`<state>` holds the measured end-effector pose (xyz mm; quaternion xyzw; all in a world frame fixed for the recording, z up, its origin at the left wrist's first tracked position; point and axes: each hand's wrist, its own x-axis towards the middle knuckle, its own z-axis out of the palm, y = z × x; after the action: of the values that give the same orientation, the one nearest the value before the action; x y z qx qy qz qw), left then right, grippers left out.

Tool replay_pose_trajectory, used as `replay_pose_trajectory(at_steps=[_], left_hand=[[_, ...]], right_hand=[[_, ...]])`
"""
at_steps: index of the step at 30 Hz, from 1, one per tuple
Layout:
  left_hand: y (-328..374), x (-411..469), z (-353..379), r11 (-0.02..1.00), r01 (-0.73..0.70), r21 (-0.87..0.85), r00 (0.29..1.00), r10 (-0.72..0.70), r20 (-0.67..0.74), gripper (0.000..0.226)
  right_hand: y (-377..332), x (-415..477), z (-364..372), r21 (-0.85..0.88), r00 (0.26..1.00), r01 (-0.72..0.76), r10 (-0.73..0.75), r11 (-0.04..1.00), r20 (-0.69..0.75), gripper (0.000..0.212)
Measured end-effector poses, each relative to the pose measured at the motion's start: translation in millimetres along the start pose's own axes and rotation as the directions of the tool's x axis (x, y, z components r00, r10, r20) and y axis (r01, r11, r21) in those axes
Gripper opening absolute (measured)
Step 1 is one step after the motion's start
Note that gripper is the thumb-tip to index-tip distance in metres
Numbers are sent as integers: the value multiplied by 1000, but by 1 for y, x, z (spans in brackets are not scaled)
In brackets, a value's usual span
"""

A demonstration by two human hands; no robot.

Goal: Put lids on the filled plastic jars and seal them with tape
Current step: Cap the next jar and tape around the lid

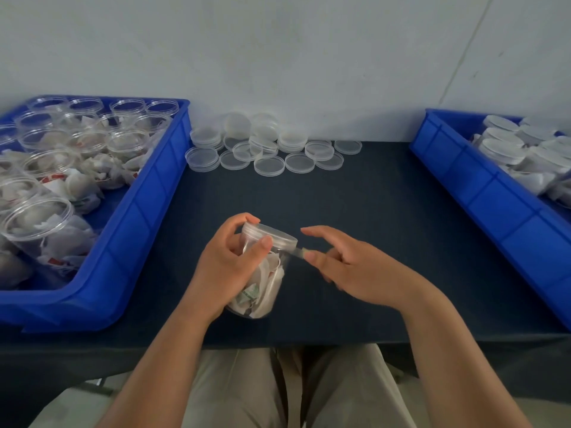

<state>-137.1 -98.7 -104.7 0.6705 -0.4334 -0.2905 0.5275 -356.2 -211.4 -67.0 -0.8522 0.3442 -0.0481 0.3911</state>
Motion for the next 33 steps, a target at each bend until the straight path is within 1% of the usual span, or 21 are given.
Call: replay_pose_trajectory(at_steps=[4,7,9,10,11,12,14,15,16,17,18,19,20,21,23,26,28,30,31,33], left_hand=[[-9,7,-4,998,-7,-55,998,10,58,37],[-17,10,-10,994,-16,-110,989,32,143,43],[-19,14,-15,993,22,-120,983,0,183,51],[-19,15,-16,993,39,-111,982,-18,189,51],[-16,16,-16,995,36,-90,984,-19,177,48],[-14,16,-15,999,12,-49,991,-5,134,43],[-7,11,-12,998,-47,43,999,48,-7,32],[-4,6,-11,995,-67,75,996,71,-52,32],[0,0,-7,992,-72,99,995,78,-58,37],[2,-5,-2,992,-53,118,998,58,-37,47],[4,-10,5,991,-25,131,999,28,-23,61],[5,-14,12,988,-10,155,999,17,-47,80],[5,-16,18,983,-6,182,995,25,-99,93],[5,-17,22,982,-10,190,987,41,-158,96],[3,-13,24,987,-21,157,971,57,-231,86],[3,1,19,992,15,122,972,14,-234,65],[4,9,15,992,3,127,975,25,-219,59],[5,14,11,989,-23,148,982,50,-180,55],[5,17,9,988,-31,153,986,55,-158,52],[4,21,6,987,-36,154,993,52,-107,49]], right_hand=[[-3,11,4,11,1000,-28,28,1000,-14,53],[-14,19,14,-2,1000,17,-17,1000,-9,55],[-22,22,22,-26,998,28,-29,999,-47,54],[-24,22,24,-42,996,29,-32,999,-83,55],[-25,20,26,-56,992,29,-36,998,-122,57],[-25,18,26,-68,987,27,-37,997,-157,58],[-27,13,25,-97,977,3,-24,995,-214,58],[-28,10,26,-112,971,-15,-12,994,-238,59],[-29,7,27,-121,966,-27,-6,992,-259,59],[-30,5,29,-121,961,-29,-6,992,-278,59],[-32,4,32,-116,956,-23,-12,993,-292,58],[-34,4,35,-116,953,-14,-21,993,-301,55],[-35,5,38,-126,952,-8,-31,992,-304,53],[-35,7,41,-136,952,-5,-36,991,-302,52],[-35,10,45,-114,955,-2,-32,993,-295,53],[-32,12,50,-31,969,37,-43,999,-243,63],[-29,11,49,-15,974,60,-62,998,-217,72],[-22,8,44,-27,975,52,-56,998,-216,77],[-18,7,39,-52,976,41,-51,998,-211,76],[-10,5,30,-103,984,25,-43,994,-174,66]])
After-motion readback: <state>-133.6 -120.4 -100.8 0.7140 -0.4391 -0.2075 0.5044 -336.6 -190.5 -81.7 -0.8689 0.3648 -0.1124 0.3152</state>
